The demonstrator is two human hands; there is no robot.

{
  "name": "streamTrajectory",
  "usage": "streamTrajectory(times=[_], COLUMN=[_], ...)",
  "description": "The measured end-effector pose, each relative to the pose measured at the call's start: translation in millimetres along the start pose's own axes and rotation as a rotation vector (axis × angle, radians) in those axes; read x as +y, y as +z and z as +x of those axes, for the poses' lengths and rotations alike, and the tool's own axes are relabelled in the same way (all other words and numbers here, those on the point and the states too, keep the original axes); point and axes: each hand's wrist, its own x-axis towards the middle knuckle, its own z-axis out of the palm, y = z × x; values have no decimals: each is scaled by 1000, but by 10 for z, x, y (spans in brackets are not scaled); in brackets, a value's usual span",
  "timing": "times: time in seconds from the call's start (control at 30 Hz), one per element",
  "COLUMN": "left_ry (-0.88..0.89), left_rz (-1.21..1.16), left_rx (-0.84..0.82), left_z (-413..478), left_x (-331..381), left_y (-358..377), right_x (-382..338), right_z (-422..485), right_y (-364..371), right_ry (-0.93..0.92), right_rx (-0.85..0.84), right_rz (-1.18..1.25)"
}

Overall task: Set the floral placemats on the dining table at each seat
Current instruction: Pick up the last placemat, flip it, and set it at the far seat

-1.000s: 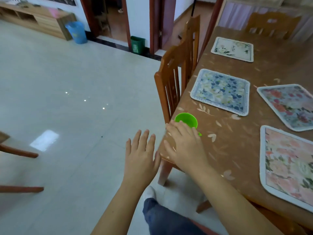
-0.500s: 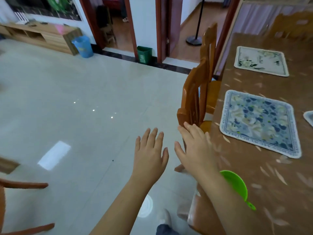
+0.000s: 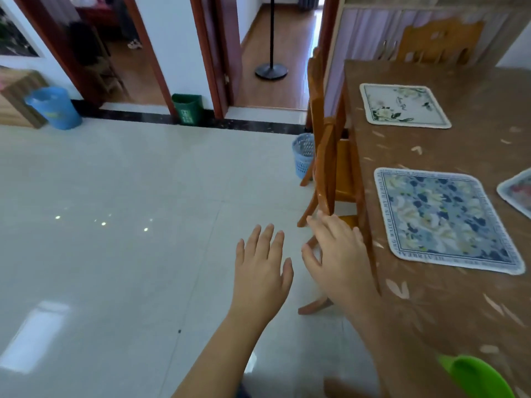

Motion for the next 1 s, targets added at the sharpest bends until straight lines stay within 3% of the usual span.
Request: streamTrajectory(times=[0.23,0.47,0.67,1.0], left_ry=[212,261,421,701], left_rz=[-36,-78,-108,-174], left_rx=[5,-164,-140,-240], left_z=[803,1470,2302,3634], left_x=[-612,-746,-602,161], left_y=[-188,51,382,896], right_x=[-473,-437,-19,942], right_z=[589,1046,1618,2373], right_y=[64,78,126,-62], right_ry=[139,250,360,598], right_rx=[143,259,355,448], right_rz=[-14,-86,-98,-152])
